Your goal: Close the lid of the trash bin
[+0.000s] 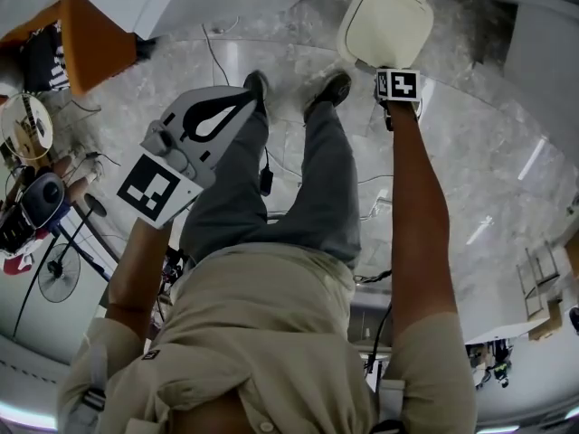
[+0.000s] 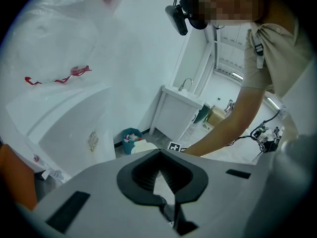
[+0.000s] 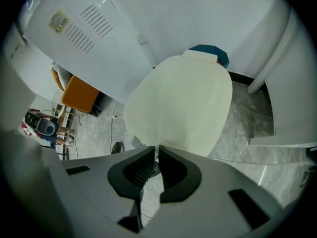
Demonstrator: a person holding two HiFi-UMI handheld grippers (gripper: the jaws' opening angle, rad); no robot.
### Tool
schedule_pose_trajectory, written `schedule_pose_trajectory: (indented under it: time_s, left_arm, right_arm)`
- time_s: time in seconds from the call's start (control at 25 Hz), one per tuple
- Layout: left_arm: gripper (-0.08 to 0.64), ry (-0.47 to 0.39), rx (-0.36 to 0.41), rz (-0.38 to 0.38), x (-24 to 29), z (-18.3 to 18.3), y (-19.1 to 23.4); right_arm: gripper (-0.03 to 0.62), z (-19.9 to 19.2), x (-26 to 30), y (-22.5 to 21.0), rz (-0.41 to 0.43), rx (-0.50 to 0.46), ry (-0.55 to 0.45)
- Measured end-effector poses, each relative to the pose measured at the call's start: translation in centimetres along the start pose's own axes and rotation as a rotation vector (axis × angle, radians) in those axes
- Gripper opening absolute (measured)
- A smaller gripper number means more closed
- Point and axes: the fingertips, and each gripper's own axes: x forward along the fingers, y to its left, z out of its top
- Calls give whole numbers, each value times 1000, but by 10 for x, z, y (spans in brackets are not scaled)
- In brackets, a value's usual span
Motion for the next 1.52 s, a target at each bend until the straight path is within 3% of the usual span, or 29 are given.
schedule_pose_trajectory:
  time_s: [0.72,1.04,1.28,1.52]
  left_arm:
    - [15,23,-4,-14,16,-8,6]
    - [15,19,16,-25,15,-2,5]
    - [15,-10,54,-39,-2,16,2]
    - [15,-73,94,-60,-31,49,-1]
  right_arm:
    - [25,-2,21,-9,-3,-40,63]
    - [28,-3,20,-7,-13,-14,71]
    - [28,15,-14,11,-20,10,20]
    - [28,50,-82,25,-51,21,-98]
